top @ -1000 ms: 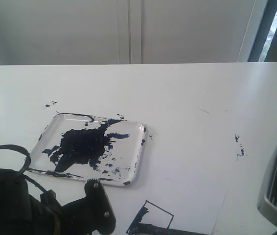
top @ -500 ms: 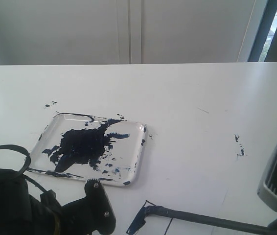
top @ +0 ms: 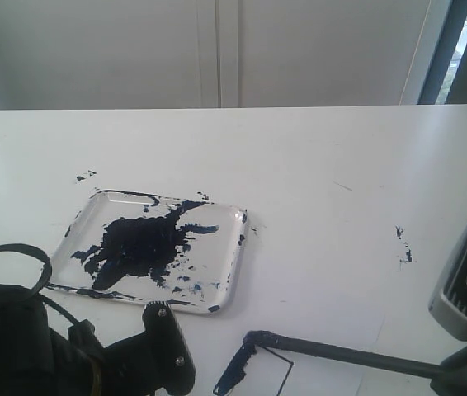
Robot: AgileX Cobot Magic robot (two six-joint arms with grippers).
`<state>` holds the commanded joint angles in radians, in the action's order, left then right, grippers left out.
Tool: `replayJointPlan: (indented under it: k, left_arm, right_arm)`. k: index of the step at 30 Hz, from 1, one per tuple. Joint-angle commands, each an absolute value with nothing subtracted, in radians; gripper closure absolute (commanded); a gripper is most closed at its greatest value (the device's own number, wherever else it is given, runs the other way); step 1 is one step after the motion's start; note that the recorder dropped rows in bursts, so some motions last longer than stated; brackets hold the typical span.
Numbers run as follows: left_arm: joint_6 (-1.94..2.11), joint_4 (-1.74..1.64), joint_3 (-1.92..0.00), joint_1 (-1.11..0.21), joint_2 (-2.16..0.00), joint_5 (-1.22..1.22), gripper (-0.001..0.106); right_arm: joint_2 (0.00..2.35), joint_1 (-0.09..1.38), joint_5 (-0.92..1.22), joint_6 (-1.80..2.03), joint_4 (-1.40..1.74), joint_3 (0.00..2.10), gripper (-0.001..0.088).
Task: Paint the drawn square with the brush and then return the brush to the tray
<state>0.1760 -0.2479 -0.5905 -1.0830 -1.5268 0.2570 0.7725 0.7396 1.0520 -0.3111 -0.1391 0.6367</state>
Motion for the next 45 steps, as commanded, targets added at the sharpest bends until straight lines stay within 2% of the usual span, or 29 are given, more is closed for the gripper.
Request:
replayJointPlan:
  k: [36, 45]
  left_arm:
    - [0.176, -0.248, -0.590, -1.083, -1.527, 0.259, 0.054]
    - [0.176, -0.248, -0.590, -1.083, -1.527, 0.259, 0.054]
  right_arm:
    - [0.769, 0.740, 1.151, -0.285, -0.118, 0.637, 0.0868]
    - [0.769, 0.740, 1.197, -0.322, -0.206, 0.637, 0.0868]
